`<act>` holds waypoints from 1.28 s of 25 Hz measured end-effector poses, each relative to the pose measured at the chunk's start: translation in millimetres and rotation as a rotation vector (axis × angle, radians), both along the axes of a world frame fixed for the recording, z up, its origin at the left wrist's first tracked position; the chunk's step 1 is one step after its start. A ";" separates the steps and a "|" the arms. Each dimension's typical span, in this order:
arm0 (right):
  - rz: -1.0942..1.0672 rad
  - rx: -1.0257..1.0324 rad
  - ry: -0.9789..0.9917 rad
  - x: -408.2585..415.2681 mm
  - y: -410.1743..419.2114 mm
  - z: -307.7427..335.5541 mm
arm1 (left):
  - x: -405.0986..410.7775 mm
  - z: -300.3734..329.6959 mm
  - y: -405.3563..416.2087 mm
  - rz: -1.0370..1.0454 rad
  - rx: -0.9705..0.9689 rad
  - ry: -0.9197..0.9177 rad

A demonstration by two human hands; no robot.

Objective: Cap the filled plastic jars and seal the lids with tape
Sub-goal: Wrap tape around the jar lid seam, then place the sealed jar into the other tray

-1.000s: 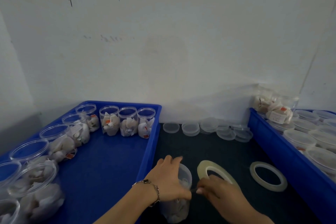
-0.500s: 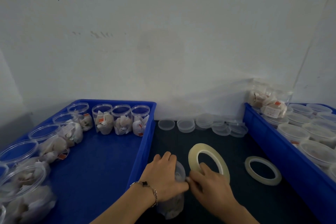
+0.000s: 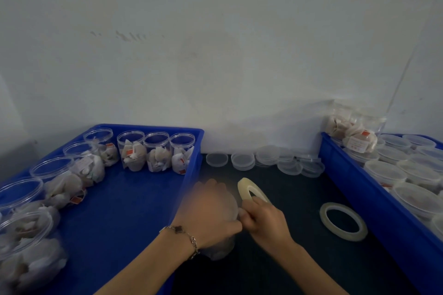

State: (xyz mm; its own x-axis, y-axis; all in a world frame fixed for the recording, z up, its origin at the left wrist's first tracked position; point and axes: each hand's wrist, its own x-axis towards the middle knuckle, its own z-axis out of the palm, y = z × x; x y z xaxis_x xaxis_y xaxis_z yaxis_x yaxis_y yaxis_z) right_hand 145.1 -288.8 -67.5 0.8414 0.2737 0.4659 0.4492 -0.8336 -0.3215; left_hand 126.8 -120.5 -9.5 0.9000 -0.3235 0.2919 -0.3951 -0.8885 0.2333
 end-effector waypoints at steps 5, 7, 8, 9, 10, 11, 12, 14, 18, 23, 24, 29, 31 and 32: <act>0.051 0.083 0.204 11.1 5.5 13.5 | 3.7 3.6 2.7 0.043 0.001 -0.036; 0.083 0.097 0.258 12.7 11.8 13.3 | 3.1 8.3 2.9 0.061 -0.008 -0.037; 0.090 0.107 0.287 15.4 13.4 12.4 | 0.7 10.0 3.0 0.063 -0.021 -0.045; 0.061 0.129 0.313 21.3 11.5 12.1 | -2.2 10.8 3.2 0.044 -0.034 -0.048; -0.015 0.148 0.321 30.7 5.1 12.2 | -6.7 10.4 1.8 -0.003 -0.050 -0.031; -0.132 0.144 0.323 41.4 -8.5 14.4 | -13.5 8.6 -3.6 -0.066 -0.094 0.012; -0.225 0.114 0.328 49.5 -24.5 15.5 | -20.6 7.0 -9.2 -0.125 -0.139 0.072; -0.196 -0.031 0.339 56.4 -44.4 10.4 | -25.2 4.0 -15.1 -0.184 -0.152 0.105; -0.046 -0.241 0.434 54.1 -33.4 -4.5 | -15.5 -3.3 -11.1 -0.137 -0.050 0.037; -0.084 -0.246 0.392 51.3 -24.6 -33.1 | -14.3 -8.1 -6.4 -0.088 -0.033 0.047; -0.074 -0.252 0.401 49.8 -23.2 -38.3 | -13.7 -6.6 -6.0 -0.076 -0.037 0.037; -0.082 -0.388 0.487 44.8 -13.3 -37.2 | -12.8 -4.2 -0.1 -0.065 -0.057 0.068; -0.081 -0.379 0.490 39.6 -9.5 -24.9 | -12.1 -3.3 2.8 -0.072 -0.065 0.089; -0.047 -0.318 0.497 34.5 -10.4 -18.0 | -12.0 -2.8 4.2 -0.077 -0.079 0.098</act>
State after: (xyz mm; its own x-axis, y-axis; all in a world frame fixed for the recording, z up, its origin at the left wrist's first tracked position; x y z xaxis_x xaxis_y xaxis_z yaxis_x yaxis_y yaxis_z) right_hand 179.5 -299.2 -85.5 0.9523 0.2930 -0.0858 0.2695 -0.9388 -0.2147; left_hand 114.8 -116.3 -12.3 0.8987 -0.3727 0.2313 -0.4337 -0.8337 0.3418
